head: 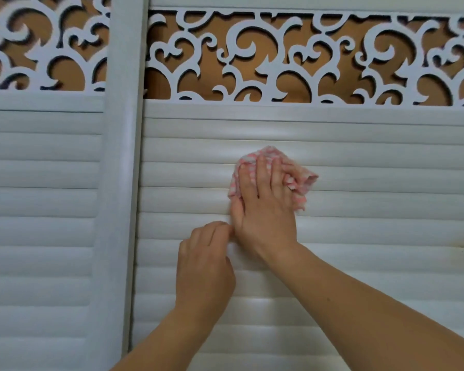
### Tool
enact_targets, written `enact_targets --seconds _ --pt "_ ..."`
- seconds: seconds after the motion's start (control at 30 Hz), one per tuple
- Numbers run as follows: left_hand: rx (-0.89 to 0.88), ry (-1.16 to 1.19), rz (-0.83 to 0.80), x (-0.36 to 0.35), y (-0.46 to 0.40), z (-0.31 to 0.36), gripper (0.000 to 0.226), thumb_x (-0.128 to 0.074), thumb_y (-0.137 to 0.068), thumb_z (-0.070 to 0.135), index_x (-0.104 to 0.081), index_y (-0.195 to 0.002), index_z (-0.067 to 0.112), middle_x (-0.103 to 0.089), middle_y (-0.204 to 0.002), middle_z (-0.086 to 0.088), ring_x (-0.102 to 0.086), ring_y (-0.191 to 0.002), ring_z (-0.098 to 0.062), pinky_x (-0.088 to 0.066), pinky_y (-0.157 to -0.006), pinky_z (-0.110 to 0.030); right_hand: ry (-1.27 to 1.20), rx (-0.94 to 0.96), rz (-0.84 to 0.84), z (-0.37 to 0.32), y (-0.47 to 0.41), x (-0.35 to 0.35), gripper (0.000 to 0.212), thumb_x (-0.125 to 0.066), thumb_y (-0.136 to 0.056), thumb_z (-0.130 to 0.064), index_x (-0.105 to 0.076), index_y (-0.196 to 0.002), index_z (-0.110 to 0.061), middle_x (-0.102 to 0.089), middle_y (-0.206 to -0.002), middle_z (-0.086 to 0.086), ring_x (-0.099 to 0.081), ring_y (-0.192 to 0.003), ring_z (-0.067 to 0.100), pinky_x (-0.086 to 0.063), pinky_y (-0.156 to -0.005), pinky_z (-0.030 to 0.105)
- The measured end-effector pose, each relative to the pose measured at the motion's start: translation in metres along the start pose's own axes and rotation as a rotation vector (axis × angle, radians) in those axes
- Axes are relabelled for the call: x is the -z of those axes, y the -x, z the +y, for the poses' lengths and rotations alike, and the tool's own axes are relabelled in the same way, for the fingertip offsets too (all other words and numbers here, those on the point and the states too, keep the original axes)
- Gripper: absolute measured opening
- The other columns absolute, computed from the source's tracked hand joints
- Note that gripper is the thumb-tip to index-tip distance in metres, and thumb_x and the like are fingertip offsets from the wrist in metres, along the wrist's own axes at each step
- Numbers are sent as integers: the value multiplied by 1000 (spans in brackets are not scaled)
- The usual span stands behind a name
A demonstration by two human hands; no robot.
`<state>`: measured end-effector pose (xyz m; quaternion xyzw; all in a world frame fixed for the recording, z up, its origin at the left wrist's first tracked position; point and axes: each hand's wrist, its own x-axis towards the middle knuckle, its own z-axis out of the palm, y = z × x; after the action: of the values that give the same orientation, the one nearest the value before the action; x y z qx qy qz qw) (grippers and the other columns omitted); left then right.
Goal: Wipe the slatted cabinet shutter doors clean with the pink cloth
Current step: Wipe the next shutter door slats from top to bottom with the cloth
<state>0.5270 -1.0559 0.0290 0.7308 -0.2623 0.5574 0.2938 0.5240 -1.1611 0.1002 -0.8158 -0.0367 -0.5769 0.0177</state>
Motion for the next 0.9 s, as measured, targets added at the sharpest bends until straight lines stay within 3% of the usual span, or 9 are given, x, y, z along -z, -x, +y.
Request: enact_targets --seconds 0.07,0.17,0.27,0.37,0.53,0.67,0.77,0.9 --pt "-19 -23 26 1 -3 -3 36 -29 -63 6 -53 -86 19 -59 -85 6 -44 -81 -12 -22 -69 -23 -1 68 -27 -7 -5 -2 69 -15 -86 -43 -27 -149 -19 -15 -158 12 -3 -146 31 -1 -116 49" --pt "-19 -54 61 3 -6 -7 40 -29 -63 7 -56 -88 20 -60 -89 6 -44 -87 -12 -18 -71 -24 99 178 4 2 -7 -1 58 -33 -87 -39 -50 -137 -16 -40 -147 14 -32 -138 35 -19 -109 53" --pt "-17 -55 92 4 -12 -10 42 -32 -62 4 -58 -90 20 -60 -101 3 -46 -98 -13 -22 -80 -30 208 239 20 28 -5 10 55 -33 -91 -40 -50 -137 -16 -45 -144 13 -40 -133 36 -22 -106 52" --pt "-25 -46 88 7 -24 -17 44 -39 -59 -5 -57 -92 19 -60 -107 -1 -46 -106 -14 -22 -91 -35 236 153 -23 54 0 26 58 -27 -92 -43 -42 -142 -17 -38 -149 12 -34 -137 36 -17 -108 48" --pt "-6 -83 11 17 -35 -30 43 -49 -61 -20 -55 -86 14 -58 -123 -10 -49 -122 -28 -18 -105 -52 275 -201 -61 93 14 48 67 -5 -90 -53 -13 -152 -29 -3 -160 1 -1 -147 26 -2 -115 48" --pt "-34 -96 -36 24 -39 -42 44 -48 -60 -23 -52 -82 15 -55 -131 -11 -46 -127 -27 -12 -108 -50 164 -404 -14 67 12 39 56 -18 -99 -45 -11 -152 -27 5 -160 2 11 -146 25 3 -116 50" --pt "-50 -76 -41 26 -40 -46 43 -45 -61 -23 -52 -80 15 -55 -131 -11 -45 -128 -25 -11 -109 -48 143 -333 -17 36 7 21 57 -13 -98 -46 -11 -152 -29 4 -160 4 13 -145 26 5 -116 49" --pt "-73 -69 -7 24 -41 -49 38 -34 -58 -11 -52 -81 13 -58 -126 -12 -50 -124 -26 -16 -105 -49 137 -132 25 -7 -2 -2 68 -11 -86 -47 -23 -150 -29 -10 -159 6 0 -146 31 5 -114 53"
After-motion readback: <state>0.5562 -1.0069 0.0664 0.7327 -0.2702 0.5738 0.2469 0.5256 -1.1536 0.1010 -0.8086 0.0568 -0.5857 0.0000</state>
